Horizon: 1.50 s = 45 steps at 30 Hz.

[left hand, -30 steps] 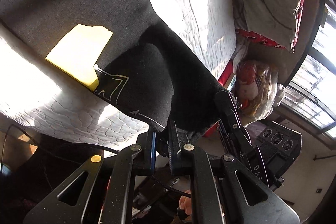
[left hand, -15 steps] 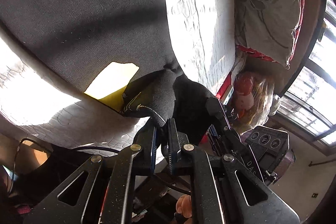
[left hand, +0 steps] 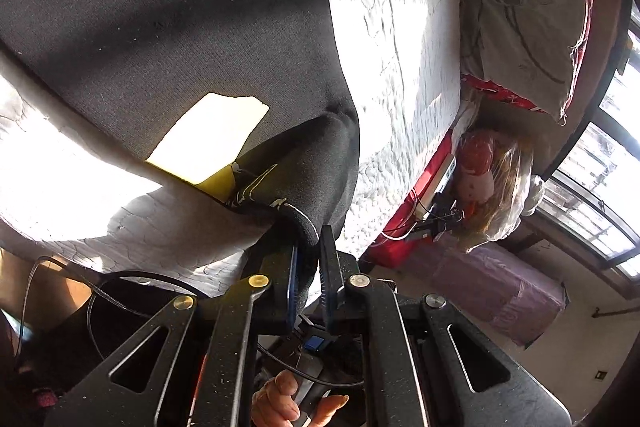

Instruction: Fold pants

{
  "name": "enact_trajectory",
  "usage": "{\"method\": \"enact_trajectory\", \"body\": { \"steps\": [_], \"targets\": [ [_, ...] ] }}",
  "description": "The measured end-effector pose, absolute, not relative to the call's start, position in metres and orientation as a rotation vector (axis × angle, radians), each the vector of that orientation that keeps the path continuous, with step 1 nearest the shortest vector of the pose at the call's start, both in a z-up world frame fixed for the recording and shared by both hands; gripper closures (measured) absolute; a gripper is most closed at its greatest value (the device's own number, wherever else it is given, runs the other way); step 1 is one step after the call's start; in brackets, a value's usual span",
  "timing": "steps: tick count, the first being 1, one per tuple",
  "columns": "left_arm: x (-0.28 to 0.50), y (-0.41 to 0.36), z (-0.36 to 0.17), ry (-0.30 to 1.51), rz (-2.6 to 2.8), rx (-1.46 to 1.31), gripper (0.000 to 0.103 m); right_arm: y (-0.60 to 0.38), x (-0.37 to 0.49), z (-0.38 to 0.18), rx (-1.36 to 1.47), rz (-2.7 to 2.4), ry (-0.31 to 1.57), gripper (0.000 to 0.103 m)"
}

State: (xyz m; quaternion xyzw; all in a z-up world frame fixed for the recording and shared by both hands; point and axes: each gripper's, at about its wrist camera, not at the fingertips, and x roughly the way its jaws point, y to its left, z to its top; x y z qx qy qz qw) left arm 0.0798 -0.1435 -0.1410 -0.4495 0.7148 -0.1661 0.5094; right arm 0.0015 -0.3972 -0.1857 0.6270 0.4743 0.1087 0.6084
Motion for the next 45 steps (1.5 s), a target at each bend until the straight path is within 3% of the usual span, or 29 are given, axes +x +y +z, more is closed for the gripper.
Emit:
{"method": "enact_trajectory", "body": {
  "steps": [7, 8, 9, 10, 21, 32, 45],
  "targets": [
    [0.075, -0.143, -0.139, 1.711, -0.372, -1.077, 0.096, -0.388, 0.020, -0.194, 1.580, 0.274, 0.946, 0.038],
    [0.075, -0.146, -0.139, 1.716, -0.373, -1.072, 0.096, -0.390, 0.021, -0.188, 1.557, 0.270, 0.932, 0.056],
    [0.073, -0.151, -0.140, 1.726, -0.374, -1.067, 0.096, -0.393, 0.024, -0.180, 1.504, 0.263, 0.935, 0.087],
    [0.071, -0.156, -0.141, 1.738, -0.375, -1.060, 0.096, -0.395, 0.027, -0.172, 1.453, 0.272, 0.939, 0.089],
    [0.070, -0.203, -0.147, 1.804, -0.421, -1.021, 0.096, -0.405, 0.065, -0.087, 0.817, 0.180, 1.087, 0.089],
    [0.078, -0.161, -0.142, 1.777, -0.429, -1.180, 0.096, -0.376, 0.089, -0.066, 0.648, 0.193, 1.157, 0.089],
    [0.088, -0.073, -0.159, 1.714, -0.349, -1.342, 0.096, -0.276, 0.133, -0.049, 0.437, 0.217, 1.223, 0.089]
  ]
}}
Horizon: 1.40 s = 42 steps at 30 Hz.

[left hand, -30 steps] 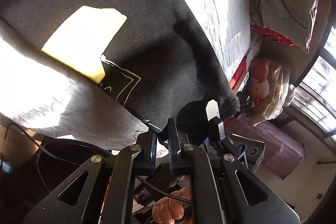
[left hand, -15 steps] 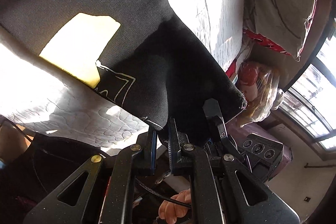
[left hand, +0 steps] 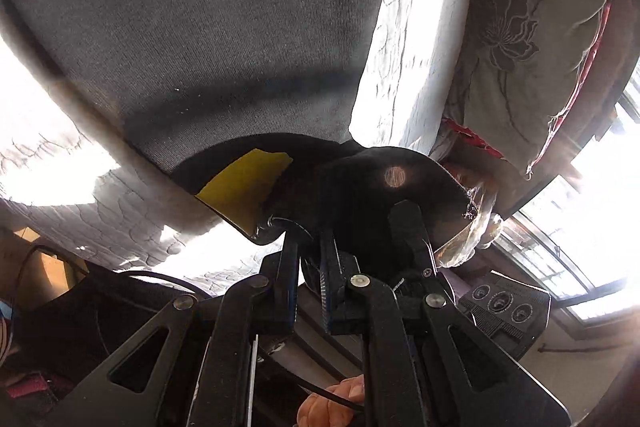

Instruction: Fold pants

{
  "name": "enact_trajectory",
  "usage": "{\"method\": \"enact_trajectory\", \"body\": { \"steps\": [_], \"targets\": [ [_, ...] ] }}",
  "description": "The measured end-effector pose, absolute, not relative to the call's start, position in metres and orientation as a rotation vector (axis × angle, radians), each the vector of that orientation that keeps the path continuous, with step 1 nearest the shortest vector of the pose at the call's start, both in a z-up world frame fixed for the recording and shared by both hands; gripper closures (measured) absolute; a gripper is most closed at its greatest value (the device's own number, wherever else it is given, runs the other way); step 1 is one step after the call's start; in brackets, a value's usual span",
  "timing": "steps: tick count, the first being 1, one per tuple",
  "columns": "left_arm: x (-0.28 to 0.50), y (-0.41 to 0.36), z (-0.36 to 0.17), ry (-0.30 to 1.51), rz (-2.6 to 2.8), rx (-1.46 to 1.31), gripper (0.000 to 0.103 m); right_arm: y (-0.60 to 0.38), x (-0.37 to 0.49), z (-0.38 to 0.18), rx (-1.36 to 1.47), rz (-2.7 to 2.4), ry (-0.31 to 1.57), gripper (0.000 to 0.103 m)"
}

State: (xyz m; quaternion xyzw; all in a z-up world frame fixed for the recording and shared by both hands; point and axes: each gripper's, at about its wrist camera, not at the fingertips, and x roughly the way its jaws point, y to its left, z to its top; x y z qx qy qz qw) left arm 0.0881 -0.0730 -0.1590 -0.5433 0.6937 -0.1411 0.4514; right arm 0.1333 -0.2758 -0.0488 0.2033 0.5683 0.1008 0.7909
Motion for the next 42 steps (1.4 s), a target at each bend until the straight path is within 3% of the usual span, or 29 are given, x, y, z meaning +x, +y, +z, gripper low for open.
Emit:
{"method": "enact_trajectory", "body": {
  "steps": [7, 16, 20, 30, 33, 40, 42],
  "targets": [
    [0.092, -0.026, -0.180, 1.693, -0.263, -1.392, 0.096, -0.226, 0.158, -0.073, 0.418, 0.225, 1.290, 0.085],
    [0.102, 0.005, -0.182, 1.641, -0.188, -1.379, 0.096, -0.186, 0.181, -0.106, 0.457, 0.209, 1.359, 0.071],
    [0.103, 0.015, -0.172, 1.601, -0.176, -1.305, 0.096, -0.179, 0.185, -0.112, 0.485, 0.210, 1.376, 0.055],
    [0.098, -0.013, -0.122, 1.539, -0.366, -1.040, 0.088, -0.227, 0.134, -0.084, 0.696, 0.218, 1.224, 0.055],
    [0.101, -0.035, -0.113, 1.538, -0.438, -0.961, 0.088, -0.256, 0.110, -0.085, 0.780, 0.192, 1.187, 0.050],
    [0.123, -0.061, -0.126, 1.533, -0.294, -0.748, 0.088, -0.300, 0.082, -0.117, 1.020, 0.184, 1.095, 0.049],
    [0.128, -0.052, -0.143, 1.567, -0.286, -0.805, 0.093, -0.304, 0.078, -0.133, 1.049, 0.167, 1.100, 0.052]
  ]
}}
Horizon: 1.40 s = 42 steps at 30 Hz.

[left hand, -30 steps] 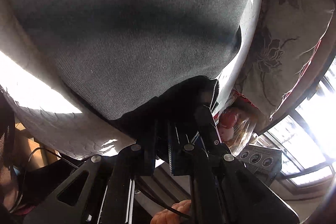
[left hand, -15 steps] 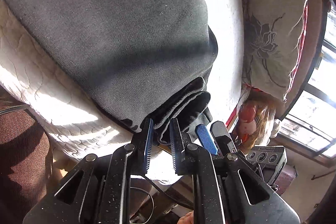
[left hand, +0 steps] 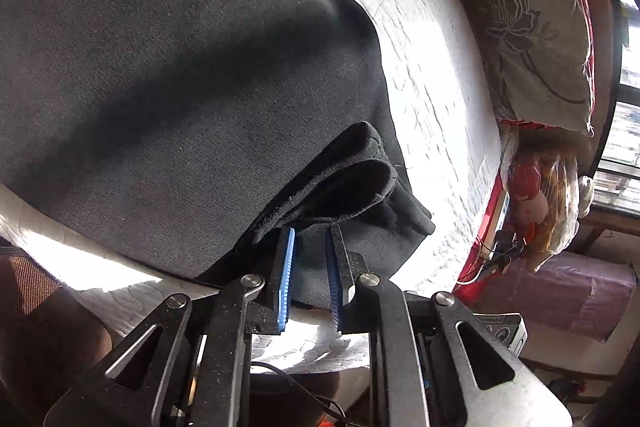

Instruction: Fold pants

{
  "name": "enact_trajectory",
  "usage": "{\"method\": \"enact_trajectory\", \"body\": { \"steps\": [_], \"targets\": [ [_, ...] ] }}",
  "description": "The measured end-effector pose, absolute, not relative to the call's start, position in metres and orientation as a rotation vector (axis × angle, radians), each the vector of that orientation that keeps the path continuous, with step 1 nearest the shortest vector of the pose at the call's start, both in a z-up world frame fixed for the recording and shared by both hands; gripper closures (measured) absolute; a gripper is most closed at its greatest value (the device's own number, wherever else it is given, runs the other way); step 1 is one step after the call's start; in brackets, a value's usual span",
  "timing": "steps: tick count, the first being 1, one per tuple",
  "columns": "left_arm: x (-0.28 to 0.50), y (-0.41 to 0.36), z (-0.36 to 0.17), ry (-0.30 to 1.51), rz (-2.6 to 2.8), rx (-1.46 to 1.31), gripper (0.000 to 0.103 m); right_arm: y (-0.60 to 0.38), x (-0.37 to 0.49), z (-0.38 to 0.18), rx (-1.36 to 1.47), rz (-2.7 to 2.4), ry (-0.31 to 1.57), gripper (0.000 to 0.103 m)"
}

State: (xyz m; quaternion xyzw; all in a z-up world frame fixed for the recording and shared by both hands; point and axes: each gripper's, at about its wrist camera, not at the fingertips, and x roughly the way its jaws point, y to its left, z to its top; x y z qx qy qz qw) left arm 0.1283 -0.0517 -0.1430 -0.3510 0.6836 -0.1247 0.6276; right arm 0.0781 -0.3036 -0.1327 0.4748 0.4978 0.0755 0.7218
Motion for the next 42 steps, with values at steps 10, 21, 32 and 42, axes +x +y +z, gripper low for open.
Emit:
{"method": "enact_trajectory", "body": {
  "steps": [10, 21, 32, 42],
  "targets": [
    [0.118, 0.030, -0.089, 1.432, -0.363, -0.797, 0.076, -0.324, 0.062, -0.116, 1.105, 0.192, 0.998, 0.050],
    [0.141, 0.175, -0.063, 1.314, -0.150, -0.647, 0.063, -0.248, 0.077, -0.101, 0.875, 0.248, 1.089, 0.042],
    [0.221, 0.210, -0.079, 1.403, -0.326, -0.414, 0.063, -0.079, 0.087, -0.075, 0.280, 0.378, 1.116, 0.042],
    [0.294, 0.174, -0.099, 1.526, -0.649, -0.256, 0.063, -0.014, 0.089, -0.082, 0.139, 0.381, 1.111, 0.042]
  ]
}}
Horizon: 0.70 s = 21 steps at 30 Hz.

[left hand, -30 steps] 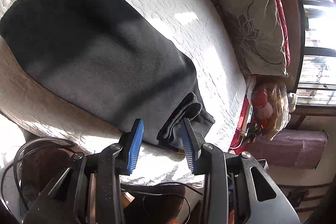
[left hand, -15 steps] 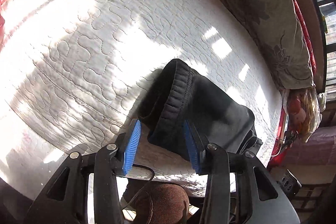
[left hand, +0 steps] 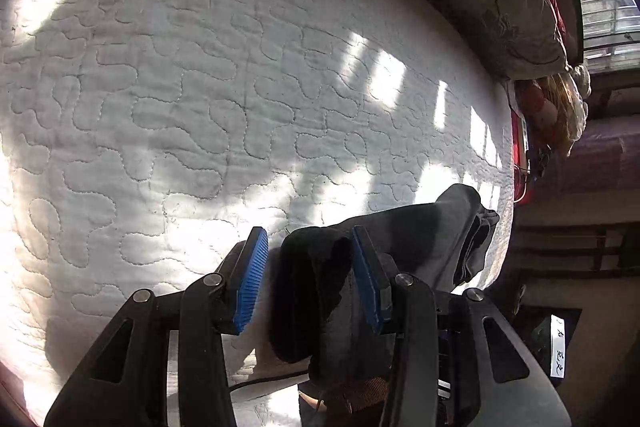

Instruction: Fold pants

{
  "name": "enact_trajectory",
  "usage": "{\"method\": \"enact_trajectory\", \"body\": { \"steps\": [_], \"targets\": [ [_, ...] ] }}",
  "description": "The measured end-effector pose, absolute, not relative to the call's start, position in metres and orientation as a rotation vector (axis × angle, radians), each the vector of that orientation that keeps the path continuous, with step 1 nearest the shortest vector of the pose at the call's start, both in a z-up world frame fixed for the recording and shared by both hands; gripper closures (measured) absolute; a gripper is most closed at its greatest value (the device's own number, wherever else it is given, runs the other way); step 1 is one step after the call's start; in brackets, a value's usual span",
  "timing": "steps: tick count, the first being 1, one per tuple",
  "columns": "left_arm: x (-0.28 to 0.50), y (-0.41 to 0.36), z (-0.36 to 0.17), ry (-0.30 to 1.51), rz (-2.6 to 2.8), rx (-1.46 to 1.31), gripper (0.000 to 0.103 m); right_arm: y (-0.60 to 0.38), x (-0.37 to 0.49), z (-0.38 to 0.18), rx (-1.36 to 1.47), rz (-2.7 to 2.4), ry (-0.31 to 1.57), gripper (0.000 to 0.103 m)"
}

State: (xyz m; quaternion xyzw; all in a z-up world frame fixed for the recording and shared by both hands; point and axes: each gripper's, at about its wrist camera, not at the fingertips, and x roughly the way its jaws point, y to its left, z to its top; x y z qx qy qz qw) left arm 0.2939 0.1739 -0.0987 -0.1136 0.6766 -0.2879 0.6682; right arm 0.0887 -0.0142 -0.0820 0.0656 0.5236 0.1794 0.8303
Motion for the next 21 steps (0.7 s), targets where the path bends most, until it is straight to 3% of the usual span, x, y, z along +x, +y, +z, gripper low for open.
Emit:
{"method": "enact_trajectory", "body": {
  "steps": [9, 14, 21],
  "targets": [
    [0.323, 0.157, -0.121, 1.621, -0.935, -0.173, 0.057, 0.014, 0.104, -0.086, 0.146, 0.349, 1.117, 0.042],
    [0.308, 0.148, -0.117, 1.601, -1.102, -0.064, 0.044, 0.033, 0.111, -0.087, 0.108, 0.339, 1.122, 0.042],
    [0.286, 0.140, -0.104, 1.573, -1.158, 0.002, 0.043, 0.054, 0.119, -0.086, 0.066, 0.313, 1.108, 0.042]
  ]
}}
